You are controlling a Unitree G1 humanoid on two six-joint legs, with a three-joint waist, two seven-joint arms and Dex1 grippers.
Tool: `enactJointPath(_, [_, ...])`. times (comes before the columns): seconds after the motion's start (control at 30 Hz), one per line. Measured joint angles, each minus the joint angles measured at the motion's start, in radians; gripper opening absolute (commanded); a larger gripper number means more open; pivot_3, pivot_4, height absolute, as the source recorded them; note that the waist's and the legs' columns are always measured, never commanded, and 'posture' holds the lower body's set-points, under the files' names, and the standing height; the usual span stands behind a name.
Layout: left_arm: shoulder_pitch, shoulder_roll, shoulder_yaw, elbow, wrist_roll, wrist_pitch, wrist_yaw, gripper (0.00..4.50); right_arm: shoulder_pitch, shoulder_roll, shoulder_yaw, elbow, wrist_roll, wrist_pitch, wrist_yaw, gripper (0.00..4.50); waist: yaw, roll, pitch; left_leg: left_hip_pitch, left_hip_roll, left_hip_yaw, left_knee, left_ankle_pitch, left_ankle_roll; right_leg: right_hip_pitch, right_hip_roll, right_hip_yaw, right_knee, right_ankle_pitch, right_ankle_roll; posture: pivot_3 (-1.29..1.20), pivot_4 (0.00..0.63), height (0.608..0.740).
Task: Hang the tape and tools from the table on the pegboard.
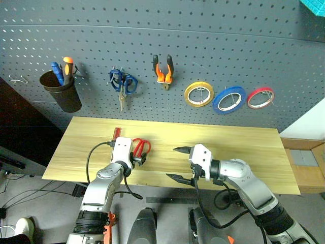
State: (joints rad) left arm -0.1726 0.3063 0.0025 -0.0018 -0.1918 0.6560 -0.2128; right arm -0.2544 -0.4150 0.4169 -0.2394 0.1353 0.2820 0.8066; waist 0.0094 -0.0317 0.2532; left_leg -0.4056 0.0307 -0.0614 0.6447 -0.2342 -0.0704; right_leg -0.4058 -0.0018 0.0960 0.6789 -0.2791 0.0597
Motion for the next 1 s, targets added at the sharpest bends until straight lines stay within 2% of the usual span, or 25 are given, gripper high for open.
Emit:
enactJointPath(0.2, [0.013, 0.028, -0.005, 0.083, 0.021, -0.005, -0.033, 4.50, -0.034, 0.024, 0.010, 0.003, -0.001, 0.020, 0.002, 4.46, -0.010, 0.000, 0.017, 0.000, -0.001, 0.000, -0.001, 0.000, 0.000, 0.000, -0.001, 0.000, 0.000, 0.002, -0.004, 0.10, 0.318, 0.740])
enactJointPath(0.4, [0.043, 0.053, 0.006, 0.079, 0.051, -0.024, -0.043, 4.50, -0.038, 0.027, 0.015, 0.006, -0.004, 0.019, 0.002, 4.46, -0.012, 0.004, 0.027, 0.000, -0.001, 0.000, -0.002, 0.000, -0.001, 0.000, -0.002, 0.000, 0.000, -0.001, 0.001, 0.09, 0.325, 0.740])
enactJointPath(0.5, [0.041, 0.062, 0.006, 0.082, 0.055, -0.024, -0.061, 3.93, -0.038, 0.028, 0.015, 0.005, -0.004, 0.021, 0.000, 4.50, -0.013, 0.006, 0.031, 0.001, -0.001, 0.000, -0.002, 0.000, -0.001, 0.000, -0.002, 0.000, 0.000, -0.001, 0.002, 0.09, 0.324, 0.740])
enactJointPath(0.83, [0.019, 0.072, 0.006, 0.093, 0.056, -0.012, -0.111, 0.44, -0.038, 0.037, 0.015, 0.005, -0.005, 0.023, -0.007, 4.50, -0.014, 0.008, 0.033, 0.001, -0.001, 0.000, -0.002, -0.001, -0.001, 0.000, -0.002, 0.000, -0.001, -0.001, 0.002, 0.09, 0.312, 0.740])
enactJointPath(0.87, [0.018, 0.072, 0.007, 0.093, 0.056, -0.011, -0.114, 0.25, -0.038, 0.038, 0.015, 0.006, -0.005, 0.023, -0.008, 4.50, -0.014, 0.008, 0.033, 0.001, -0.001, 0.000, -0.002, -0.001, -0.001, 0.000, -0.002, 0.000, -0.001, -0.001, 0.002, 0.09, 0.307, 0.740])
enactJointPath(1.0, [0.025, 0.072, 0.007, 0.090, 0.057, -0.011, -0.116, 0.25, -0.038, 0.040, 0.015, 0.010, -0.006, 0.020, -0.009, 4.50, -0.014, 0.008, 0.032, 0.001, -0.001, 0.000, -0.002, -0.001, -0.001, 0.000, -0.002, 0.000, -0.001, -0.001, 0.002, 0.09, 0.290, 0.740])
